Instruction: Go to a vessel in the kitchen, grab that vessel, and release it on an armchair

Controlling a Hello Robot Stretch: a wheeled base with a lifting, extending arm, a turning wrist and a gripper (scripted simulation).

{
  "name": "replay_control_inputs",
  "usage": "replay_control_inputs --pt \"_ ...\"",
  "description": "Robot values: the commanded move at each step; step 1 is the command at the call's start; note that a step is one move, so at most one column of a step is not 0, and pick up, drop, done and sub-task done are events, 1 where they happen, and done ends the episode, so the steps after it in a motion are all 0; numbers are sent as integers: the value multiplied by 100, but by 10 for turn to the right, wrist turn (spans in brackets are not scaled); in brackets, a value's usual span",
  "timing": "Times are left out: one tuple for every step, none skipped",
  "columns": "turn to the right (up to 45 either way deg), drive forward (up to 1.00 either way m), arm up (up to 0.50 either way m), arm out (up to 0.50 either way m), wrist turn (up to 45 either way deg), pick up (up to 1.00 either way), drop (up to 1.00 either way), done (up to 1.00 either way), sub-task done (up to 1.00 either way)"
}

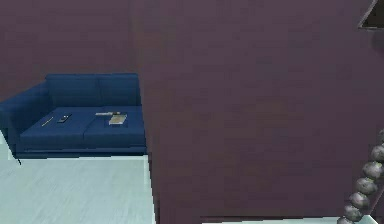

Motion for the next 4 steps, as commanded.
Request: replay_control_inputs --pt "0 0 -46 0 0 0 0 0 0" --pt "0 0 -32 0 0 0 0 0 0" --pt "0 0 0 0 0 0 100 0 0" --pt "0 0 10 0 0 0 0 0 0"
